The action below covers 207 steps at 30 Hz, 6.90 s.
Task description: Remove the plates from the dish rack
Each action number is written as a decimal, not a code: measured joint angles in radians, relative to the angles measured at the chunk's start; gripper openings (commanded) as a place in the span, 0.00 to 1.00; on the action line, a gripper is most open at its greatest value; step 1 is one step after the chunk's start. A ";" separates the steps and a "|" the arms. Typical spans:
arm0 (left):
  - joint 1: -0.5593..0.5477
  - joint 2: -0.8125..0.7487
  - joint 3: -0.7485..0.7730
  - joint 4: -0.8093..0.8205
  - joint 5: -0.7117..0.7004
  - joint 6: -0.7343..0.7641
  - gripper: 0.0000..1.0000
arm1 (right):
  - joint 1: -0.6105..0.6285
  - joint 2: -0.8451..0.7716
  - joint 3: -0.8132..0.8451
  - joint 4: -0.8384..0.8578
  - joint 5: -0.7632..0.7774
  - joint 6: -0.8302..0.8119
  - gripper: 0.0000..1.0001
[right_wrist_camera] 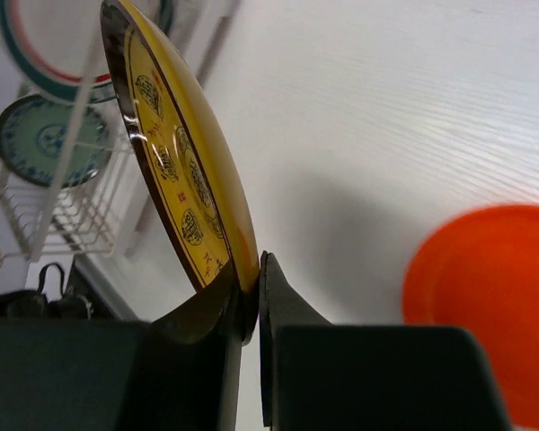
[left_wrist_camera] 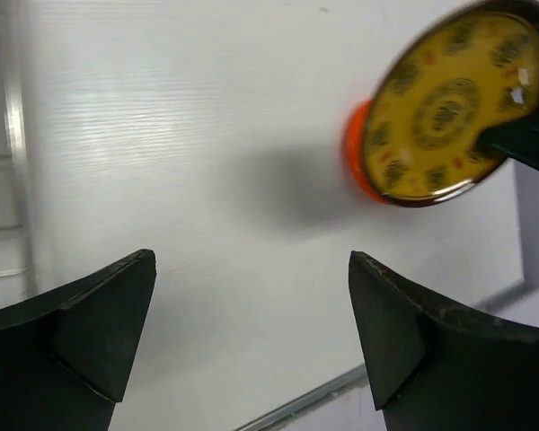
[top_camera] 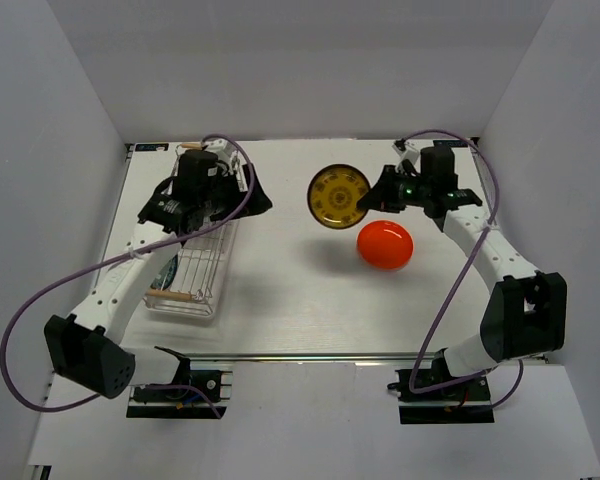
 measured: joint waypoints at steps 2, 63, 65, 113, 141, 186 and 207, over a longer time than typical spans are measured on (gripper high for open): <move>0.001 -0.036 0.014 -0.071 -0.118 -0.017 0.98 | -0.051 -0.012 -0.029 -0.021 0.040 0.003 0.00; 0.335 -0.157 -0.193 -0.332 -0.701 0.043 0.81 | -0.296 0.067 -0.188 -0.256 0.461 -0.015 0.89; 0.339 -0.150 -0.196 -0.332 -0.702 0.045 0.81 | -0.296 0.064 -0.188 -0.259 0.461 -0.015 0.89; 0.400 -0.022 -0.001 -0.449 -0.705 0.139 0.00 | -0.297 0.069 -0.188 -0.258 0.369 -0.016 0.89; 0.403 -0.076 -0.066 -0.419 -0.399 0.086 0.98 | -0.297 0.069 -0.188 -0.258 0.359 -0.023 0.89; 0.403 -0.012 -0.360 -0.323 -0.399 -0.348 0.82 | -0.297 0.072 -0.188 -0.262 0.363 -0.049 0.89; 0.408 -0.026 -0.408 -0.216 -0.412 -0.367 0.42 | -0.297 0.072 -0.183 -0.267 0.363 -0.050 0.89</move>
